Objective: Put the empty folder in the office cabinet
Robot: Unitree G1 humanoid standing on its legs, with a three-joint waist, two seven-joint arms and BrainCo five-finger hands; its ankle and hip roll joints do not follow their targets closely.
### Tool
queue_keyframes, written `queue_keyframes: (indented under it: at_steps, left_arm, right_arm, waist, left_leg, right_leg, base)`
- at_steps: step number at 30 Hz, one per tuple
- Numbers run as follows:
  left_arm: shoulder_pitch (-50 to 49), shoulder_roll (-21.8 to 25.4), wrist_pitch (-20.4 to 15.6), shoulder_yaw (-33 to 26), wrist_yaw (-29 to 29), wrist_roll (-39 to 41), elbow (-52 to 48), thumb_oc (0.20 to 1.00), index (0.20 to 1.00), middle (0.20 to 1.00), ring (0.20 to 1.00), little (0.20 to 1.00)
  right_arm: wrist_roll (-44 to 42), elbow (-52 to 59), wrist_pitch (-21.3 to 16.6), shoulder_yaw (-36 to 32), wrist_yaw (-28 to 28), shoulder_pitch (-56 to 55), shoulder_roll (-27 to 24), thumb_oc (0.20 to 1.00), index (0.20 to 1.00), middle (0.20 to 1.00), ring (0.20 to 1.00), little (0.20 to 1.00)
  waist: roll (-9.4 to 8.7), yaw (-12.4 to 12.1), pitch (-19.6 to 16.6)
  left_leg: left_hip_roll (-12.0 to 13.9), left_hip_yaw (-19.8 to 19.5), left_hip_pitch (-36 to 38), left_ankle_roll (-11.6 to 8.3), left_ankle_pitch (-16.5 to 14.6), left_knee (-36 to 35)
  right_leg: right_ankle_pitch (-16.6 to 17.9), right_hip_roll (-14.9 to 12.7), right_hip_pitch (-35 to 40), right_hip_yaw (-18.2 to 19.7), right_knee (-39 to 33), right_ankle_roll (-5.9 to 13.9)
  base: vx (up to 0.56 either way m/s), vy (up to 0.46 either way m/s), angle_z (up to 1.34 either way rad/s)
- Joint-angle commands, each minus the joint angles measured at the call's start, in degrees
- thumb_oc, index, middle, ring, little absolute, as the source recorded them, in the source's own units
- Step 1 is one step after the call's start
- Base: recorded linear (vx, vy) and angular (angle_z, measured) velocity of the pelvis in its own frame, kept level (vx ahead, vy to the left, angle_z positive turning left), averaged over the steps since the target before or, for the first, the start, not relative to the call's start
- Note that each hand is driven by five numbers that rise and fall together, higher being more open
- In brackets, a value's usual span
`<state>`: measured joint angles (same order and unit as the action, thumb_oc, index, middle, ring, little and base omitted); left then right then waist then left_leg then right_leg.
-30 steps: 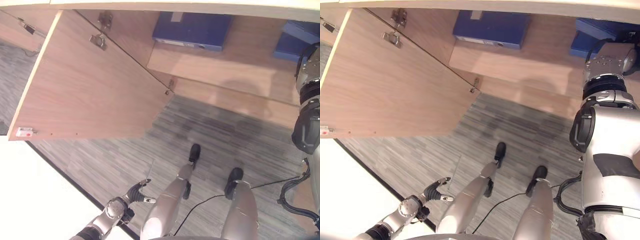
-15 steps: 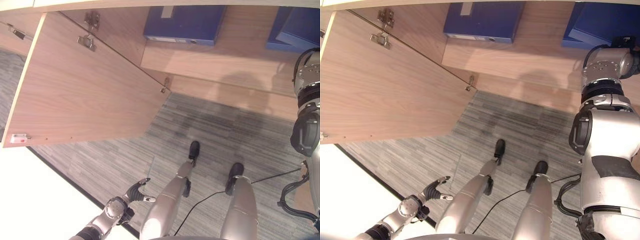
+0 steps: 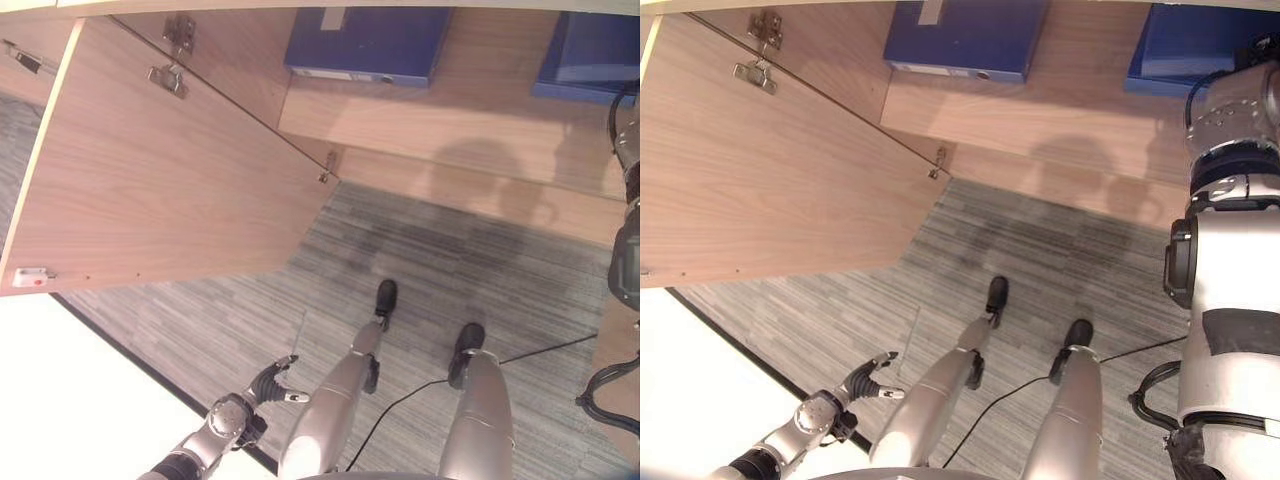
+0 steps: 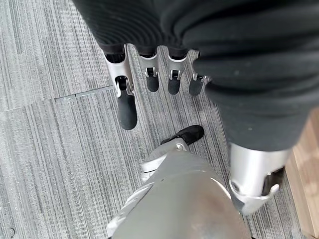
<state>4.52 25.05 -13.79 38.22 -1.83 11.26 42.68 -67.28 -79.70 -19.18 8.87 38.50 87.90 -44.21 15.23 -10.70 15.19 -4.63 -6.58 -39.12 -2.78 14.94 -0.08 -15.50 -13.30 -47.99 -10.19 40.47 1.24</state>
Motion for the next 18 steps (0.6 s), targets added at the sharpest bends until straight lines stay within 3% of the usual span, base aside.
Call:
queue_keyframes:
  at_steps: [1,9,18]
  left_arm:
    - [1.96,1.39,-0.28,0.26,-0.74,2.99,1.97,1.0,1.0,1.0,1.0,1.0]
    - [2.16,1.69,-0.15,-0.08,-0.94,3.94,1.87,1.0,1.0,1.0,1.0,1.0]
    - [1.93,1.22,-0.19,0.18,-1.2,4.08,1.41,1.0,1.0,1.0,1.0,1.0]
  right_arm:
    - [7.27,1.34,1.35,9.68,-5.88,9.2,-7.58,0.2,0.2,0.2,0.2,0.2]
    - [7.09,0.19,2.69,12.81,-7.66,11.64,-8.08,0.2,0.2,0.2,0.2,0.2]
    - [1.1,1.6,0.29,10.09,-7.79,10.68,-8.76,0.2,0.2,0.2,0.2,0.2]
  waist:
    - [-0.99,-1.19,0.73]
    - [-1.3,-1.12,0.45]
    - [0.33,-1.92,0.15]
  left_leg:
    - [1.84,2.97,5.41,-1.68,-12.43,2.71]
    - [1.93,3.35,6.64,-2.02,-11.81,0.45]
    - [1.9,2.99,8.3,-2.57,-10.35,-3.33]
  right_leg:
    - [9.9,-0.74,3.13,5.39,-14.5,7.41]
    - [10.29,-0.64,3.31,5.53,-15.58,7.52]
    - [10.23,-0.56,2.97,5.75,-16.24,7.87]
  base:
    - [0.0,0.0,0.0]
    - [0.0,0.0,-0.01]
    - [0.01,-0.005,-0.04]
